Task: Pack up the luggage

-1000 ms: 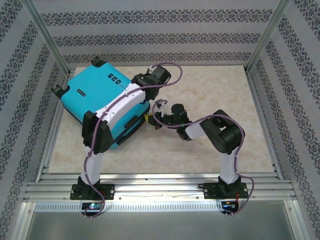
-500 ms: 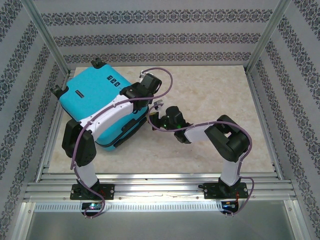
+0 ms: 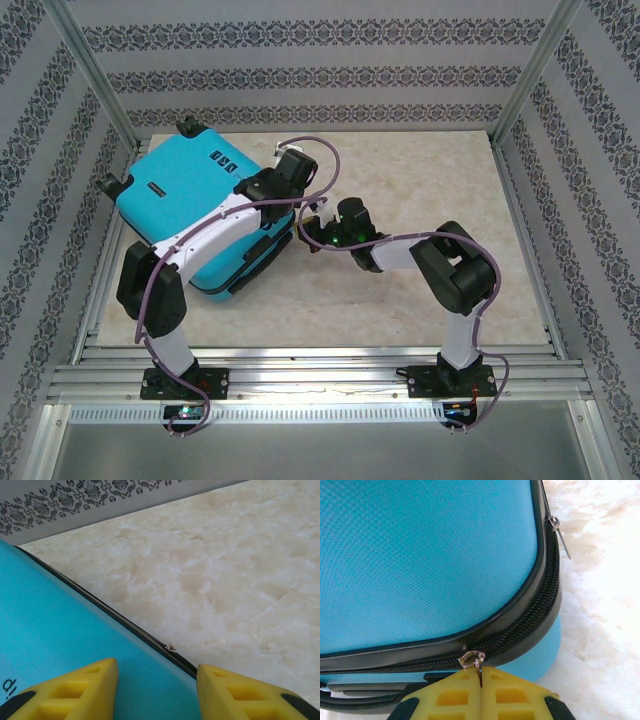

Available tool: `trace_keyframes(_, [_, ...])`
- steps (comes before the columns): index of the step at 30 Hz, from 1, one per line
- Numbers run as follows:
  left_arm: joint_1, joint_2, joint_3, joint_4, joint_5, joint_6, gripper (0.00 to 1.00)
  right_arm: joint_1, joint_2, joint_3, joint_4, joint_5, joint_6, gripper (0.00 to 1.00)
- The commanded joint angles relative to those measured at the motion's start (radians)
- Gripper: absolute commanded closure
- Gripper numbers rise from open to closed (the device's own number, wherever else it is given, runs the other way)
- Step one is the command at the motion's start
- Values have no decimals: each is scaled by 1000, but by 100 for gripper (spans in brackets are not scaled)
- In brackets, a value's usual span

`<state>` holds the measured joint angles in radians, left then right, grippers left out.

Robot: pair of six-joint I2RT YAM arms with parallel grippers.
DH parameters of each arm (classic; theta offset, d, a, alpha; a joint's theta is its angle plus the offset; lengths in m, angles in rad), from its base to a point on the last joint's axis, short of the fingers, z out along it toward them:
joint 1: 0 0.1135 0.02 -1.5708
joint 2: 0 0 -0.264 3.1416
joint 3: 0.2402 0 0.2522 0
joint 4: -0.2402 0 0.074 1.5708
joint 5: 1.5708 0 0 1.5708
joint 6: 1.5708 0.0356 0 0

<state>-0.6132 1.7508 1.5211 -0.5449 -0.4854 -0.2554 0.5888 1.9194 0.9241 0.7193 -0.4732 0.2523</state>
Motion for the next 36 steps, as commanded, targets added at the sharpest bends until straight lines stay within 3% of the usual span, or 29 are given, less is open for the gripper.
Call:
trace_keyframes(1, [-13, 55, -117, -394, 184, -68, 56, -98, 24, 97, 8, 385, 4, 100])
trace_keyframes(9, [-21, 67, -123, -373, 211, -64, 57, -80, -19, 79, -43, 537, 23, 100])
trace_keyframes(12, [-31, 74, -118, -366, 225, -61, 58, -80, -12, 89, -29, 515, 28, 100])
trace_keyframes(15, [-48, 73, -118, -370, 232, -53, 58, -80, 3, 73, 40, 420, 8, 100])
trace_keyframes(20, [-99, 26, -177, -348, 285, -41, 59, -87, 16, 33, 145, 155, -28, 100])
trace_keyframes(36, [-154, -30, -327, -298, 376, -81, 61, -216, 143, 263, 98, -387, -62, 100])
